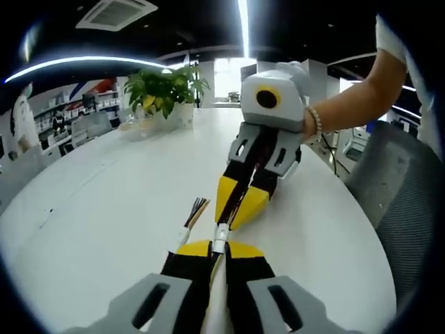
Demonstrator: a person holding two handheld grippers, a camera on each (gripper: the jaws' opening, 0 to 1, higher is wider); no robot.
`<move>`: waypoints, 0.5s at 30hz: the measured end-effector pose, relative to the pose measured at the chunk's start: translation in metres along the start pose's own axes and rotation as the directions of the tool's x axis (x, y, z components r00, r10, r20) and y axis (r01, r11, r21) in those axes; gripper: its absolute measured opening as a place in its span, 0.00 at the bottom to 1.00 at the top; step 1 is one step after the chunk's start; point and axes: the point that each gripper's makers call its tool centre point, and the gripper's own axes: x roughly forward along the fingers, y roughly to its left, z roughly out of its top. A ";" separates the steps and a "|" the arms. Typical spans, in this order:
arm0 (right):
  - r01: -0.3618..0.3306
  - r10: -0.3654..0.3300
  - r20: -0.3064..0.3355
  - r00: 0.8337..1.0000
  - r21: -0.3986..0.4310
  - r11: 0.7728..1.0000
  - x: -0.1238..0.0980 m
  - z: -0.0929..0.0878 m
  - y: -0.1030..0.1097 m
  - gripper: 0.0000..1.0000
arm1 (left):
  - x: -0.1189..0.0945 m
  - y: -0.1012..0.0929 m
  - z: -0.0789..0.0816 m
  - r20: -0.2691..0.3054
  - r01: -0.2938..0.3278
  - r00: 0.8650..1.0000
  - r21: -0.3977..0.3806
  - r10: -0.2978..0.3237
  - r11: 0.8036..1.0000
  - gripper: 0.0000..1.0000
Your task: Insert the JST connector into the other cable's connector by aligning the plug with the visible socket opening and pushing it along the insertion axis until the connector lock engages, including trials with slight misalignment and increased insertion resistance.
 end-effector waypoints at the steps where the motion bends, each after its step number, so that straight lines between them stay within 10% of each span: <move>1: -0.002 0.002 0.000 1.000 0.003 1.000 0.002 -0.001 0.000 0.03 | 0.000 0.000 -0.001 -0.004 -0.002 1.000 0.001 0.002 1.000 0.01; 15: 0.003 -0.003 -0.018 1.000 -0.010 1.000 0.012 -0.007 0.003 0.03 | -0.002 0.002 -0.013 -0.053 -0.020 0.998 -0.015 0.019 1.000 0.01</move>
